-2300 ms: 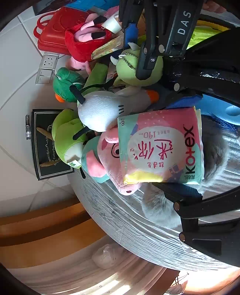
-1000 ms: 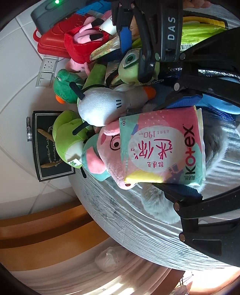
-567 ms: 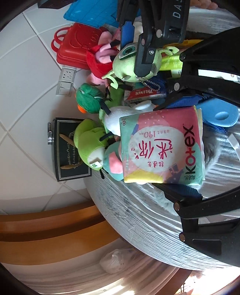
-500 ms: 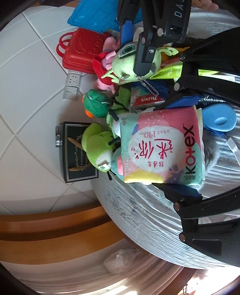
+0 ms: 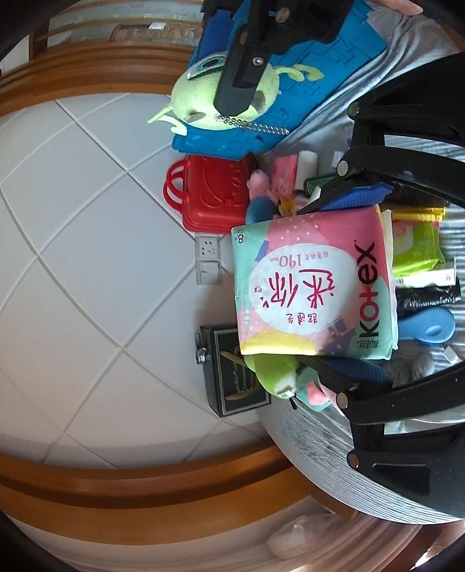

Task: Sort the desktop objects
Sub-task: 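Carry the Kotex pack and green plush over the blue crate and open both tools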

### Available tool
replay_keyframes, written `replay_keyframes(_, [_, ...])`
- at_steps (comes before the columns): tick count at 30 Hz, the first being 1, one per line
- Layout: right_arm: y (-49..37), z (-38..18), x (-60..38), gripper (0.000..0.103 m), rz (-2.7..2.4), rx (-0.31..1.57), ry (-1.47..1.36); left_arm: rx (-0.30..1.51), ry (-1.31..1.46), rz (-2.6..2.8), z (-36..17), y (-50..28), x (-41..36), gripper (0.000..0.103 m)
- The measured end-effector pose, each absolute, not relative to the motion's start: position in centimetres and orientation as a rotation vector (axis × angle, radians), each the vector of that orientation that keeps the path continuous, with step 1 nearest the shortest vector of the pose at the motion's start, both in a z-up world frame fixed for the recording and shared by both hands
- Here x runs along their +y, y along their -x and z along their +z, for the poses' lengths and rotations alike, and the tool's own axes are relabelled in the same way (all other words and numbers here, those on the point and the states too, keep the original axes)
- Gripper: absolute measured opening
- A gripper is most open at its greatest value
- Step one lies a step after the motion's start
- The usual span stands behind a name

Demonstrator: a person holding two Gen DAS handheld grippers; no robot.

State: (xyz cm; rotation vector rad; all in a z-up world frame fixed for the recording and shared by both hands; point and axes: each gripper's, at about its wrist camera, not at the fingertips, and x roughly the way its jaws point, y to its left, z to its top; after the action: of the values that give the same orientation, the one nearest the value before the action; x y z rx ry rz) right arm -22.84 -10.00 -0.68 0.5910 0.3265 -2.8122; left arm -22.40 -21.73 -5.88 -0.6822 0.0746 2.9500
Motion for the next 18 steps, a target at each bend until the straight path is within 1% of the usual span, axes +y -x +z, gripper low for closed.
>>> replay_keyframes(6, [19.8, 3.9, -2.8, 0.063, -3.005, 0.322, -0.506, 0.14, 0.559, 2.873, -2.5, 20.9, -15.0, 0.067])
replay_keyframes(11, [18.5, 7.4, 4.8, 0.063, -3.11, 0.28, -0.455, 0.181, 0.489, 2.825, -0.1, 20.8, -8.3, 0.067])
replay_keyframes(18, [19.1, 11.8, 17.1, 0.064, -3.213, 0.345, -0.399, 0.182, 0.469, 2.736, 3.5, 23.1, 5.1, 0.067])
